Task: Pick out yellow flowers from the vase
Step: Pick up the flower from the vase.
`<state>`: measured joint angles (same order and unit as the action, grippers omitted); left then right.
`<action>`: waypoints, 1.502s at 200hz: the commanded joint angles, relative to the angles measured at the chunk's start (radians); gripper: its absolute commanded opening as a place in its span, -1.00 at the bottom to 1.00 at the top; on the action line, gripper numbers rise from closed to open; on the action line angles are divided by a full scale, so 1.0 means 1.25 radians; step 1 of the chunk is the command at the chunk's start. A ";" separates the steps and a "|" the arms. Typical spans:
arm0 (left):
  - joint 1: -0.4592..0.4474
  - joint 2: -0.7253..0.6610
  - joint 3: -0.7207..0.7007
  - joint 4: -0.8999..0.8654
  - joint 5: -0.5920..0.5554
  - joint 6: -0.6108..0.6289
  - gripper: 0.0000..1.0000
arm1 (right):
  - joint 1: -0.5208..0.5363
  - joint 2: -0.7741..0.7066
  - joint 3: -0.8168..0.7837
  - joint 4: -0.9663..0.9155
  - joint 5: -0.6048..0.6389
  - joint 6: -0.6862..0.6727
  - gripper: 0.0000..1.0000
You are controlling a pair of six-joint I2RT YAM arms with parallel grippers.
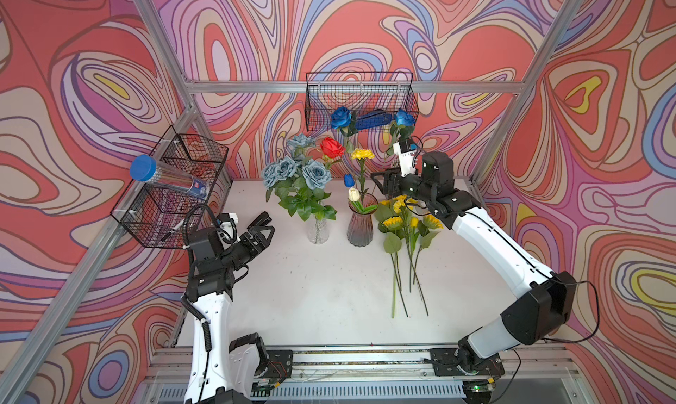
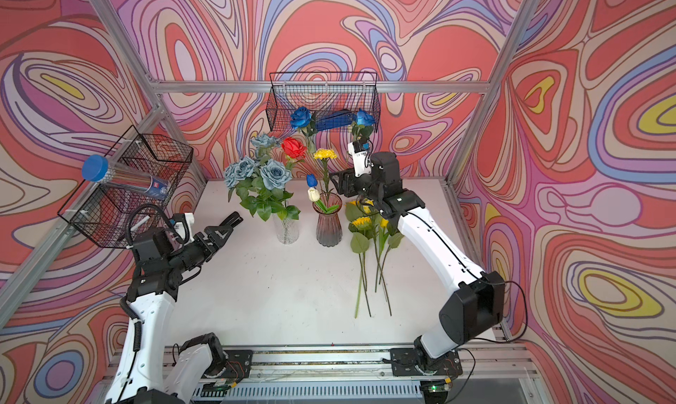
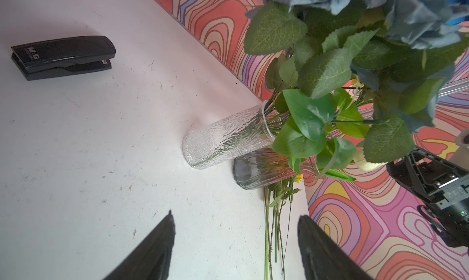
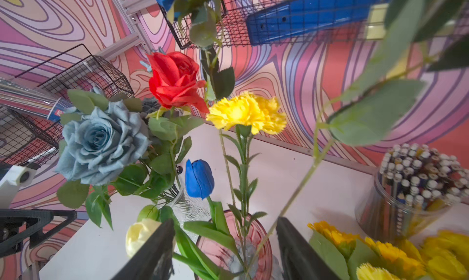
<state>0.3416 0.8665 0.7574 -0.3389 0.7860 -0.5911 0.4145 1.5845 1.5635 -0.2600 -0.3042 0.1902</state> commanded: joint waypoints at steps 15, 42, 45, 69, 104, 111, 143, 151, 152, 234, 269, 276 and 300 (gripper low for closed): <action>0.007 -0.008 -0.009 0.018 0.012 0.019 0.54 | 0.025 0.070 0.090 -0.028 0.005 0.020 0.30; 0.007 -0.010 -0.010 0.023 0.016 0.014 0.54 | 0.028 0.126 0.139 -0.049 0.019 0.024 0.30; 0.007 -0.010 -0.010 0.024 0.017 0.013 0.54 | 0.027 0.132 0.143 -0.049 0.019 0.024 0.30; 0.007 -0.008 -0.012 0.026 0.018 0.013 0.54 | 0.028 0.183 0.182 -0.066 0.032 0.022 0.27; 0.008 -0.007 -0.012 0.035 0.025 0.008 0.54 | 0.030 0.240 0.236 -0.094 0.037 0.011 0.21; 0.008 -0.006 -0.012 0.036 0.026 0.006 0.54 | 0.029 0.249 0.244 -0.098 0.036 0.011 0.20; 0.009 -0.006 -0.013 0.040 0.029 0.003 0.54 | 0.030 0.274 0.263 -0.098 0.033 0.011 0.18; 0.009 -0.006 -0.014 0.040 0.030 0.003 0.54 | 0.030 0.279 0.265 -0.098 0.034 0.010 0.16; 0.009 -0.006 -0.014 0.040 0.030 0.003 0.54 | 0.030 0.279 0.266 -0.098 0.034 0.009 0.16; 0.012 -0.004 -0.015 0.046 0.035 0.000 0.54 | 0.030 0.298 0.287 -0.098 0.010 0.002 -0.40; 0.013 -0.002 -0.016 0.047 0.036 -0.002 0.54 | 0.029 0.297 0.287 -0.096 0.008 0.000 -0.51; 0.013 -0.003 -0.016 0.048 0.035 -0.002 0.54 | 0.030 0.296 0.285 -0.095 0.008 0.000 -0.52; 0.014 -0.001 -0.015 0.049 0.036 -0.003 0.54 | 0.030 0.289 0.279 -0.092 0.008 -0.002 -0.78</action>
<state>0.3489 0.8654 0.7494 -0.3096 0.8127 -0.5884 0.4465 1.9453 1.8992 -0.3748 -0.2859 0.1955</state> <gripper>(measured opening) 0.771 0.172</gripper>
